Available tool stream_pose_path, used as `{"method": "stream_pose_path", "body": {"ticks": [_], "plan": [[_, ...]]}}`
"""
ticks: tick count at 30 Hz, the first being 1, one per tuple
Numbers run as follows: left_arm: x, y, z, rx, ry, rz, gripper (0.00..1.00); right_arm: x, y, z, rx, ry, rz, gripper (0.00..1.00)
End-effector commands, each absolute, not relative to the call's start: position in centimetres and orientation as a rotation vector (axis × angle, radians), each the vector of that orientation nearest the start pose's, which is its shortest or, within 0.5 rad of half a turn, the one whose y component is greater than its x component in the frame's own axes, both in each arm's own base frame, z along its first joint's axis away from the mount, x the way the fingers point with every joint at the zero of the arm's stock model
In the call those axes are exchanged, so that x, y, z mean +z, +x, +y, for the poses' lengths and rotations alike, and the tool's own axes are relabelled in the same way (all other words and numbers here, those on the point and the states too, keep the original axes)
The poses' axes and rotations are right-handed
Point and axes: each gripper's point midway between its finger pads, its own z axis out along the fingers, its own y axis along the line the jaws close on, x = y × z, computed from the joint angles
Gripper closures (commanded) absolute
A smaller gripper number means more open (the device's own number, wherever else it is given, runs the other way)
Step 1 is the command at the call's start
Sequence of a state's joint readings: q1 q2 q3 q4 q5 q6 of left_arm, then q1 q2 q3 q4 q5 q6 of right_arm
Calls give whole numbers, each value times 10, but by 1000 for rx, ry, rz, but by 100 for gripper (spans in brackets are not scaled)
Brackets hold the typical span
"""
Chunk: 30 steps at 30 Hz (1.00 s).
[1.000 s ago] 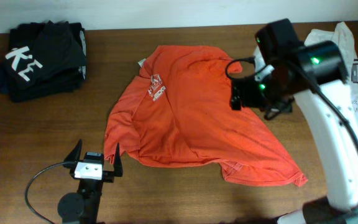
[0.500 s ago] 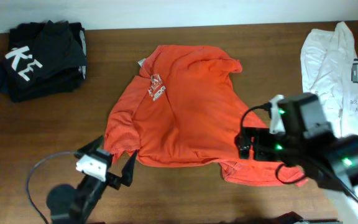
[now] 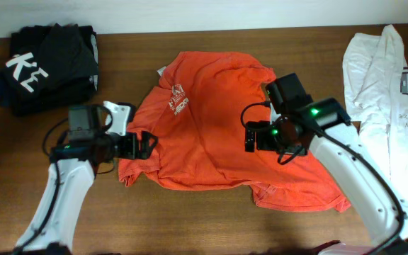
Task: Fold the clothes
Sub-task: 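Grasp the red shirt's left edge with left gripper, right edge with right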
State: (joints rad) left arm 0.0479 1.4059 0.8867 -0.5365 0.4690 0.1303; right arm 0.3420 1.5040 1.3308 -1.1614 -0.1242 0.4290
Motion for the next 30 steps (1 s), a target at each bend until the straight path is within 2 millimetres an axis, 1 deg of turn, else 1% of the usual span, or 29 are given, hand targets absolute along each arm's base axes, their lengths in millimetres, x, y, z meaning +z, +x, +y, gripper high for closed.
{"method": "stream_pose_path", "body": {"ticks": [1,2,3,4,5,7,8,9,11,12,13,14,15,16,20,22,24,25,26,28,29,30], "plan": [[69,339,-65,-348,235,2686,1,149,288,126,285,90,2971,1],[64,338,-68,-342,252,2701,1,147,288,126,283,90,2975,1],[61,337,-76,-358,277,2705,1,147,288,126,283,90,2975,1],[60,334,-87,-391,315,2706,1,147,288,126,283,90,2975,1],[60,333,-93,-406,337,2704,1,147,288,126,283,90,2975,1],[60,333,-96,-385,354,2701,1,147,288,126,283,90,2974,1],[59,333,-93,-370,285,2718,1,147,288,126,283,89,2973,1],[56,333,-83,-309,168,2749,1,148,289,126,285,89,2970,1],[51,330,-70,-146,39,2780,1,148,291,127,288,88,2962,1],[50,328,-68,-79,-18,2785,1,148,292,127,292,87,2956,1],[49,325,-64,3,-150,2782,1,149,294,128,294,87,2949,1],[49,322,-64,26,-222,2778,1,149,294,128,295,86,2949,1],[49,322,-67,12,-230,2779,3,149,294,128,295,86,2949,1],[47,322,-67,12,-245,2783,7,149,294,128,295,87,2949,1],[26,322,-67,40,-243,2826,7,149,294,128,295,86,2949,1],[17,325,-63,82,-247,2828,7,149,294,128,295,86,2950,1],[11,330,-64,82,-247,2823,8,149,294,128,295,87,2950,1],[12,331,-62,95,-250,2814,11,149,294,128,295,87,2950,1],[13,334,-58,131,-255,2798,17,149,294,128,294,87,2950,1],[16,337,-57,141,-257,2786,28,149,294,128,294,87,2950,1],[18,339,-57,137,-257,2782,43,149,294,128,294,87,2950,1],[18,339,-57,137,-258,2780,49,149,294,128,294,87,2950,1]]}}
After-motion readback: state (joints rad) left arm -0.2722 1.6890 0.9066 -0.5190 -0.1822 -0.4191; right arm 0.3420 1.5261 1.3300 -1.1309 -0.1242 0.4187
